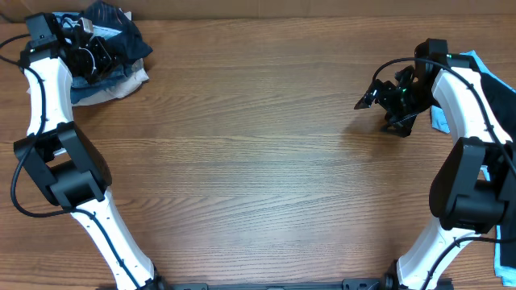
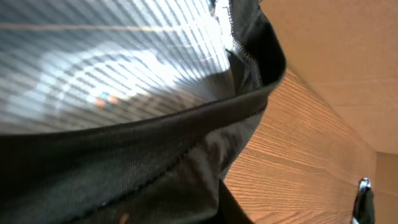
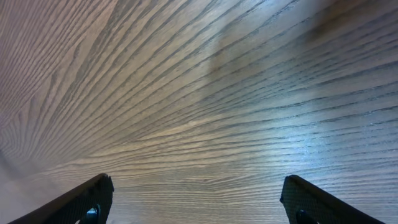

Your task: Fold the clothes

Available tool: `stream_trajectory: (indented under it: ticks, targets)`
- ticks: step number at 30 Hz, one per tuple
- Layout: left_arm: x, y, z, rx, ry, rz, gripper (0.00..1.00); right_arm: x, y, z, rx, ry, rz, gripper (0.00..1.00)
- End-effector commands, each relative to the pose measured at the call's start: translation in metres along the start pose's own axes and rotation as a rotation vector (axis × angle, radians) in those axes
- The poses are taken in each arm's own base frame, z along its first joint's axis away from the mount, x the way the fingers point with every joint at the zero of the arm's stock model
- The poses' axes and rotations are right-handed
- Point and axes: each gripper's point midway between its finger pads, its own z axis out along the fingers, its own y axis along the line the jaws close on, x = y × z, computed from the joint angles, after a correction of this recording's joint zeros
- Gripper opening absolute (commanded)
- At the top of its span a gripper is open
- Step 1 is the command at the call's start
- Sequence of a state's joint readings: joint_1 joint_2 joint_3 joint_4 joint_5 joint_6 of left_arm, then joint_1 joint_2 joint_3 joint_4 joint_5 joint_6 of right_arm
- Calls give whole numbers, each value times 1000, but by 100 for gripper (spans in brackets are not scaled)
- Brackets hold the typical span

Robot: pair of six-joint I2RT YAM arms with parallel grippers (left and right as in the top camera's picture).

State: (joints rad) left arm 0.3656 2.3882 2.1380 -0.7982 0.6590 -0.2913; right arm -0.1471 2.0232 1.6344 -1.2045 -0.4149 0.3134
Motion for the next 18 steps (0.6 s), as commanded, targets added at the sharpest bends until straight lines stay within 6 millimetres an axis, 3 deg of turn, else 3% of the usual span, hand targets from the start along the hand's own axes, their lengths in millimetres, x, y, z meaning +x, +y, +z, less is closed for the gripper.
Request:
stream_trajectory:
  ticks: [1, 3, 6, 9, 13, 18]
  targets:
    - [0, -37, -6, 42, -8, 47, 40, -4, 7, -6, -15, -20, -17, 91]
    - [4, -41, -1, 31, 0, 57, 61, -3, 6, -6, -14, -17, -16, 91]
    - [6, -45, 2, 26, 6, 66, 74, -3, 6, -6, -12, -13, -14, 91]
    - [5, -50, -2, 43, 3, 74, 79, -3, 6, -6, -12, -13, -14, 91]
    - [3, -70, -14, 108, -5, 148, 80, -3, 6, -6, -12, -14, -14, 91]
    - [2, -98, -48, 123, -34, 176, 85, -3, 6, -6, -12, -14, -14, 91]
